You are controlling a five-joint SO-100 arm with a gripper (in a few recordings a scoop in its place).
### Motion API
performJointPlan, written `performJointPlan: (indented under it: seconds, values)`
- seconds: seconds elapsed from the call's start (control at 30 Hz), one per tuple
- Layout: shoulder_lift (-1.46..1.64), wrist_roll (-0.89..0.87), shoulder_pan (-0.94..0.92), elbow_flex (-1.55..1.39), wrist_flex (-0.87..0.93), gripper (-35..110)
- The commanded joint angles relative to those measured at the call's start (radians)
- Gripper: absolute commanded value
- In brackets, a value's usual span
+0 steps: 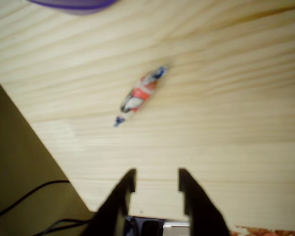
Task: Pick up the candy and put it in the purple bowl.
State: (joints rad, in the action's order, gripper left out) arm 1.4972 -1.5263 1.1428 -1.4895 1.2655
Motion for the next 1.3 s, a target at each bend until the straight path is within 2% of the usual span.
performJointPlan:
  seconds: [0.0,0.23,0.4,0.93,1.27]
  values:
    - [0.011,-0.584,0.025,0.132,0.025,13]
    - [-0.035,-0.703,0.002,0.153,0.011,14]
    - [-0.048,-0.778,0.002,0.126,-0.006,20]
    - [-0.049,-0.977,0.002,0.152,0.0,19]
    - [-0.015,-1.063,-0.003,0.058,-0.084,20]
